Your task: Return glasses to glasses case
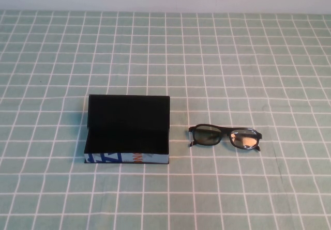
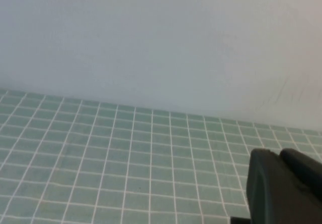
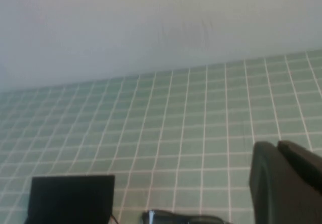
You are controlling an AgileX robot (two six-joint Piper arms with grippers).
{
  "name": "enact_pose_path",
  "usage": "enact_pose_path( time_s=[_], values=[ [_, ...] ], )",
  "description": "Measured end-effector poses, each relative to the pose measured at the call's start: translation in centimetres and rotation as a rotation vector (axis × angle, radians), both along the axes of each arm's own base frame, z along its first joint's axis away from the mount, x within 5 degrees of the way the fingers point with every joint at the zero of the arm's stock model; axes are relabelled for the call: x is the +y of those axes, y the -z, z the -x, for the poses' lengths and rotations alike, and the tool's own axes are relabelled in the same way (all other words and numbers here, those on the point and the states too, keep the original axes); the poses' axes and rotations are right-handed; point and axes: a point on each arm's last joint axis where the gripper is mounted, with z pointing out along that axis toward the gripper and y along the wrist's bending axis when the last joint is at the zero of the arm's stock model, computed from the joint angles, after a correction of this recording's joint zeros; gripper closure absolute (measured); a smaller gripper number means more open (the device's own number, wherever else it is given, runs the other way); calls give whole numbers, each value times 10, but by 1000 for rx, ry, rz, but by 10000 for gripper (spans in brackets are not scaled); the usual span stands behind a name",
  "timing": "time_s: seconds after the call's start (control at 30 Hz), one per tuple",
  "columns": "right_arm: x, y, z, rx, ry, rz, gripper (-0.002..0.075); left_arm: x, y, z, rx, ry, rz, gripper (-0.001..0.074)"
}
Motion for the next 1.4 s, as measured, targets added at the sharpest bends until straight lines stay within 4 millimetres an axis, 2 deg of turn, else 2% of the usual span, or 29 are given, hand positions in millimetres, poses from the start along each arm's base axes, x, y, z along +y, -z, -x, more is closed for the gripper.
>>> enact_pose_path(
  time_s=[0.13, 0.33, 0.6, 0.8, 1.1, 1.2, 1.4],
  values=[
    [5, 11, -26, 104, -54, 79, 737, 0, 5, -5, 55, 0, -47, 734],
    [17, 11, -62, 202, -217, 233, 737, -9, 11, -15, 117, 90, -127, 734],
    [53, 17, -118, 334, -517, 552, 737, -25, 24, -39, 234, 223, -159, 733],
    [82, 46, -160, 405, -699, 800, 737, -33, 32, -56, 295, 283, -176, 733],
    [100, 103, -204, 522, -801, 890, 732, -50, 45, -75, 356, 457, -200, 733],
    [103, 119, -215, 546, -814, 897, 687, -56, 52, -86, 392, 497, -184, 733],
    [108, 136, -228, 552, -815, 899, 521, -62, 62, -103, 431, 544, -140, 733]
  ],
)
